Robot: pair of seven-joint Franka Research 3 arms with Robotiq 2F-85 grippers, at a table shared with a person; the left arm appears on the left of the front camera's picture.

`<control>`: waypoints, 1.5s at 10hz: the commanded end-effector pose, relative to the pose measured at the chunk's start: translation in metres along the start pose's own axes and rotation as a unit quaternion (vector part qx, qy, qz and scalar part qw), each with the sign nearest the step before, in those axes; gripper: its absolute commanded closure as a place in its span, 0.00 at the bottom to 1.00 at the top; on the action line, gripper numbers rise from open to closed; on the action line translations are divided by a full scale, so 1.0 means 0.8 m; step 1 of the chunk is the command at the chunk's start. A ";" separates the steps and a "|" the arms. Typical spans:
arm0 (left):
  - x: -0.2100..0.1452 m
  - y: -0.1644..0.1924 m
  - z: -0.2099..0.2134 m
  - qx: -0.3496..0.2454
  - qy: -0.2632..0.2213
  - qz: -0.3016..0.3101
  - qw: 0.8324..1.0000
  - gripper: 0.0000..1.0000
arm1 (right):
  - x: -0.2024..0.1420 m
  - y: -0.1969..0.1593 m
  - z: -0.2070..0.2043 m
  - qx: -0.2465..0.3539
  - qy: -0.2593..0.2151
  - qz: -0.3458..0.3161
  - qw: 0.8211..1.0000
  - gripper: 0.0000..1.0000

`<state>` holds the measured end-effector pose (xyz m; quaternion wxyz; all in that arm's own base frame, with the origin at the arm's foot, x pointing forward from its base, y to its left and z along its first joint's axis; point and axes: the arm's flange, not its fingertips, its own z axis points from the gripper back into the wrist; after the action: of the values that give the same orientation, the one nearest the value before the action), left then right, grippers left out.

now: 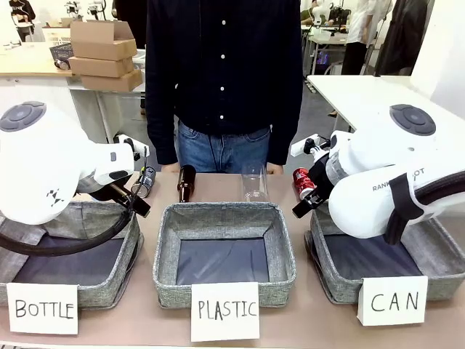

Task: Sort the can waste into the basket.
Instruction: Pick up the can waste from the table and place it in the right Fabric basket.

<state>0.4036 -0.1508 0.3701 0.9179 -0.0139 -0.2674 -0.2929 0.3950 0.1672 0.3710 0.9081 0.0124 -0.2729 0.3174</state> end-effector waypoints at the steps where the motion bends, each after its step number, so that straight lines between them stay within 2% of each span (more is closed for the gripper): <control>1: 0.000 0.000 0.000 0.000 0.000 0.000 1.000 0.00 | 0.000 0.000 0.000 0.000 0.000 0.000 1.000 0.00; 2: 0.012 -0.004 0.053 -0.025 -0.023 0.003 0.999 0.00 | 0.012 0.002 0.055 0.000 -0.037 0.009 0.999 0.00; 3: 0.019 -0.009 0.110 -0.020 0.003 0.040 0.999 0.00 | 0.017 0.010 0.109 0.015 -0.062 0.022 0.998 0.00; 5: -0.010 -0.028 0.235 0.001 -0.105 -0.014 0.994 0.00 | 0.002 0.035 0.200 0.015 -0.086 0.059 0.994 0.00; 6: -0.028 -0.034 0.243 0.066 -0.126 -0.028 0.989 0.00 | -0.007 0.044 0.209 -0.046 -0.087 -0.011 0.995 0.00; 7: 0.038 -0.014 0.169 -0.005 -0.061 0.006 0.998 0.00 | 0.046 0.027 0.151 -0.002 -0.080 0.032 0.996 0.00; 9: 0.038 -0.014 0.169 -0.005 -0.061 0.006 0.998 0.00 | 0.046 0.027 0.151 -0.002 -0.080 0.032 0.996 0.00; 10: 0.034 -0.017 0.227 0.017 -0.085 -0.009 0.996 0.00 | 0.042 0.034 0.195 -0.011 -0.086 0.025 0.996 0.00; 11: 0.036 -0.005 0.238 -0.130 -0.009 -0.007 0.991 0.00 | 0.035 0.036 0.204 0.145 -0.079 0.030 0.986 0.00; 12: 0.029 0.017 0.263 -0.287 -0.012 -0.029 0.957 0.00 | 0.020 0.017 0.226 0.383 -0.103 -0.007 0.918 0.00; 13: 0.016 0.044 0.276 -0.353 -0.029 0.000 0.935 0.00 | 0.005 0.000 0.242 0.493 -0.133 -0.073 0.857 0.00; 14: -0.005 0.071 0.280 -0.385 -0.051 0.046 0.920 0.00 | -0.012 -0.016 0.258 0.521 -0.143 -0.168 0.824 0.00; 15: -0.028 0.093 0.279 -0.419 -0.089 0.092 0.899 0.00 | -0.034 -0.035 0.274 0.530 -0.202 -0.201 0.798 0.00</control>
<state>0.3123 -0.0657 0.5728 0.8161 -0.3914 -0.2325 -0.3559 0.2978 0.1228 0.5559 0.7950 0.3904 -0.3037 0.3513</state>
